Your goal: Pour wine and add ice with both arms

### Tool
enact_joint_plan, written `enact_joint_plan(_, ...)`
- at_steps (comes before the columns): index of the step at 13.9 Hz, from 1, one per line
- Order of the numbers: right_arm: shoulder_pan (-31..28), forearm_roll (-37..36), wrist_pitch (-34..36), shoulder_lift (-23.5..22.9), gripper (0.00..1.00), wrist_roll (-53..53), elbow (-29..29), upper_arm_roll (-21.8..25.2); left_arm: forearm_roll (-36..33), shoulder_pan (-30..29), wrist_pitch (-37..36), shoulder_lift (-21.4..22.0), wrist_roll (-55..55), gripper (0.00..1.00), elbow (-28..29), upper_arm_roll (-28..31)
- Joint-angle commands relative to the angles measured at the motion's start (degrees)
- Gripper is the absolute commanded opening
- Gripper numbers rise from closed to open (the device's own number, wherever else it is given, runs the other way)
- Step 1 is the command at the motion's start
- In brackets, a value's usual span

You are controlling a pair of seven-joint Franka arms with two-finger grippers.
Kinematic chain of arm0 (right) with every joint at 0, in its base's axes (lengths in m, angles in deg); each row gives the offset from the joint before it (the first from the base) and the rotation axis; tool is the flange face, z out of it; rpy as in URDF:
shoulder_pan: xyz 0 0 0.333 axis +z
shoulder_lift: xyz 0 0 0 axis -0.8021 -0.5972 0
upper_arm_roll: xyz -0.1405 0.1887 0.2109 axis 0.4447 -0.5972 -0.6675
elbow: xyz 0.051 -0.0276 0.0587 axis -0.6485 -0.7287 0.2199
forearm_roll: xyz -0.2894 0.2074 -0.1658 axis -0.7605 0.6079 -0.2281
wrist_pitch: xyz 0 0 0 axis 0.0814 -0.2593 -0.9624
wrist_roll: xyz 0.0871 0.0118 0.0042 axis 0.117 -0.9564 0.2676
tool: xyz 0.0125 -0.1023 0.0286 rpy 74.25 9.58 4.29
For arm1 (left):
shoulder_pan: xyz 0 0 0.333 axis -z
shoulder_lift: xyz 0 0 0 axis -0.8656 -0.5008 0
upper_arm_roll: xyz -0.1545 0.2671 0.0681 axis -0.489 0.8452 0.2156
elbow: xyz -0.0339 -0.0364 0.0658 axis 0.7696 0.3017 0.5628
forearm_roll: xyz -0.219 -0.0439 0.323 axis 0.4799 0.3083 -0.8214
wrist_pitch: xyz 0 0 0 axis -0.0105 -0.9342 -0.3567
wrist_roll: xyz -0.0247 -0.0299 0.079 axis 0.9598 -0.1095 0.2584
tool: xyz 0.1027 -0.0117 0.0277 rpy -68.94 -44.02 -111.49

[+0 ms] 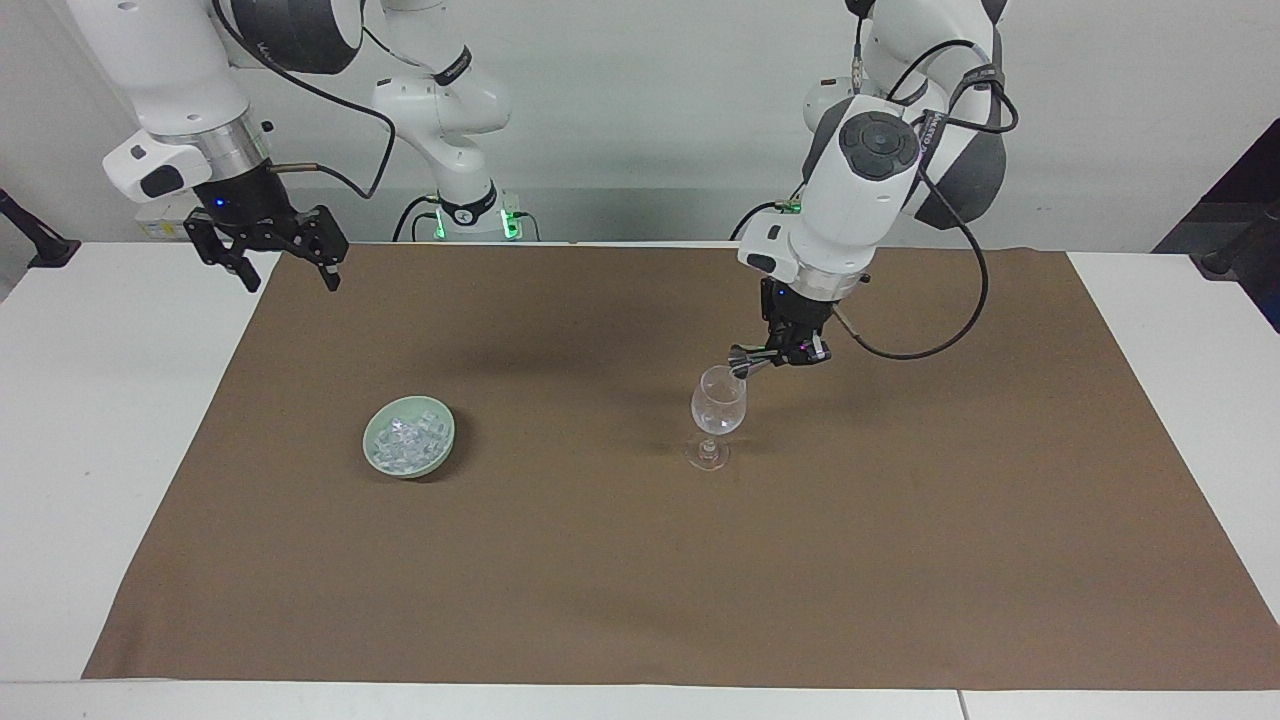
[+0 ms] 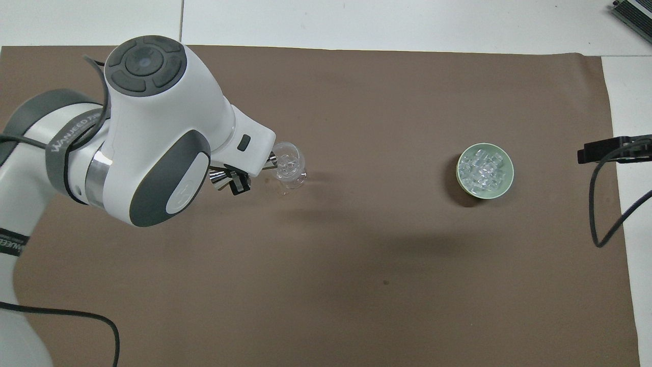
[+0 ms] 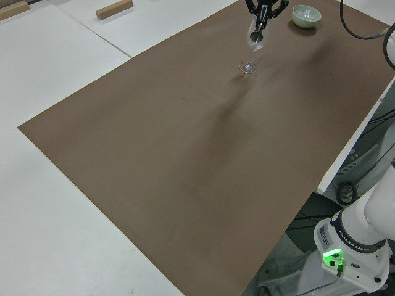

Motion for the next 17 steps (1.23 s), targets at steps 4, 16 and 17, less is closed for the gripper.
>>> enact_joint_plan(4, 0.0, 0.4, -0.3, 0.8, 1.00, 1.1, -0.5, 0.0, -4.4, 3.0, -2.9, -2.4, -2.8, 0.00, -5.0, 1.2)
enact_joint_plan(16, 0.0, 0.4, -0.3, 0.8, 1.00, 1.1, -0.5, 0.0, -7.2, 4.7, -4.7, -4.3, -5.8, 0.00, -7.2, 1.3)
enact_joint_plan(17, 0.0, 0.4, -0.3, 0.8, 1.00, 1.1, -0.5, 0.0, -7.2, 4.7, -4.8, -4.4, -5.8, 0.00, -7.2, 1.6)
